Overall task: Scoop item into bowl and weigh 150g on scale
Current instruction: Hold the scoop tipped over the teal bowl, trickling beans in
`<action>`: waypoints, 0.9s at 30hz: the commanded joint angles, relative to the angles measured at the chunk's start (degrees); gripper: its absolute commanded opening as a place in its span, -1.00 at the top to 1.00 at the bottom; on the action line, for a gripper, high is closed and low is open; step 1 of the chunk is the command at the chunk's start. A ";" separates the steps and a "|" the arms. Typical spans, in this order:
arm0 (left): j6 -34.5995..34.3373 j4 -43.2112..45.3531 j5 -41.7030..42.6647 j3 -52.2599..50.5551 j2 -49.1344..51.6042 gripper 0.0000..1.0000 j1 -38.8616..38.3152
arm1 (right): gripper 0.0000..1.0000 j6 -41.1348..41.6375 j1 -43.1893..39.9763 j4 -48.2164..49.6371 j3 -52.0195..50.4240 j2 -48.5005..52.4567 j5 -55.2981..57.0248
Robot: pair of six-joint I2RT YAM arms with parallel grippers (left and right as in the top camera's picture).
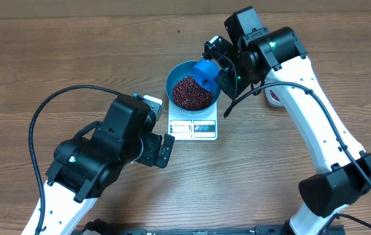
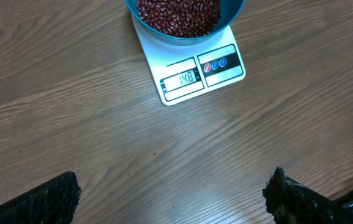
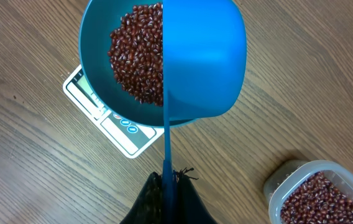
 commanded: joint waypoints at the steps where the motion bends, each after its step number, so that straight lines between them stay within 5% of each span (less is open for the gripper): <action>1: -0.83 0.22 0.00 1.18 0.26 -0.99 0.26 | 0.92 0.55 -0.04 0.39 1.55 -1.38 0.33; 27: -0.83 0.22 0.00 1.18 0.24 -0.99 0.26 | 0.92 0.57 -0.04 0.85 1.55 -1.38 0.33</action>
